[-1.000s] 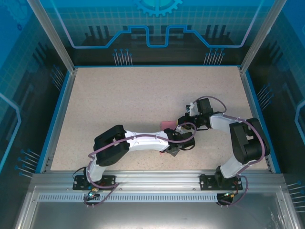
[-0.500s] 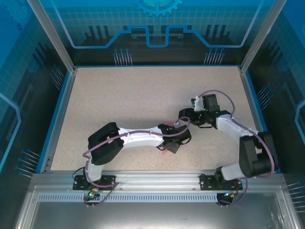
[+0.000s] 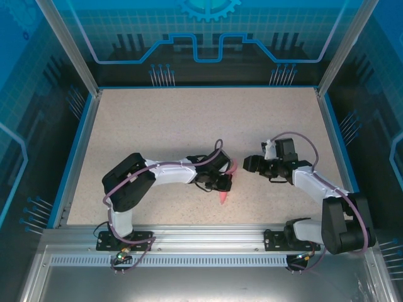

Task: Fold a paper plane with a square sheet of paper (fold left side to right side)
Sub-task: Fourth fold the wing at the center of the table.

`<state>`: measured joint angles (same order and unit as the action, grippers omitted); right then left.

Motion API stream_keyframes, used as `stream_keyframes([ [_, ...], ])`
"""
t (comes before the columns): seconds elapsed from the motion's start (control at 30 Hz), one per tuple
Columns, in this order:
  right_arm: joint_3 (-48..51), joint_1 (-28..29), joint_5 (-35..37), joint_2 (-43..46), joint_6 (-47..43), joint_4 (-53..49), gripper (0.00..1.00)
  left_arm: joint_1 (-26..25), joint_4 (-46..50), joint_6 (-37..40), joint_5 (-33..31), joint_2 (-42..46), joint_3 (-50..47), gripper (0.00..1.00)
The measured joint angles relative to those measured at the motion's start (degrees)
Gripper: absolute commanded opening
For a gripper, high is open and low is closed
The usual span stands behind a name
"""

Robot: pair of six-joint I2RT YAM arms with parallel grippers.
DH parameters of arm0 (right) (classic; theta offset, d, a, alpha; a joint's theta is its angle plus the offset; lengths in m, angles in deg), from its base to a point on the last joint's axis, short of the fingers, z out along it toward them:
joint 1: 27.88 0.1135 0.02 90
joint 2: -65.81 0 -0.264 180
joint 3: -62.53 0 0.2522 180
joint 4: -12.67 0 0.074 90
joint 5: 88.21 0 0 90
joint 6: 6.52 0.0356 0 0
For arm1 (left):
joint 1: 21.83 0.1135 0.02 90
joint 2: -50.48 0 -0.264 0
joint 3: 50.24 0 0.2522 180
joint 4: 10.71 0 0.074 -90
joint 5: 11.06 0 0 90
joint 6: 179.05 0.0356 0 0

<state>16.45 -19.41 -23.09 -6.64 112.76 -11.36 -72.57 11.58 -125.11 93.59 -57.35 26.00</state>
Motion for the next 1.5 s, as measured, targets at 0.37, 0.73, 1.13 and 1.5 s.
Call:
stream_keyframes([
  [0.37,2.45,2.25,0.04,-2.54,0.07,6.16,0.64,4.74,-18.05,-7.21,9.79,2.60,-10.80,0.01],
  [0.73,1.99,7.87,0.15,-8.22,0.96,10.03,0.62,7.26,-29.18,-10.34,12.17,6.73,-19.96,0.00],
  [1.13,1.09,12.22,0.90,-11.34,3.30,14.67,0.59,10.40,-43.95,-16.57,15.26,4.79,-26.03,0.01],
  [1.5,-0.59,14.29,1.18,-14.99,6.88,19.19,0.52,11.02,-47.10,-17.88,15.67,4.63,-27.45,0.01],
])
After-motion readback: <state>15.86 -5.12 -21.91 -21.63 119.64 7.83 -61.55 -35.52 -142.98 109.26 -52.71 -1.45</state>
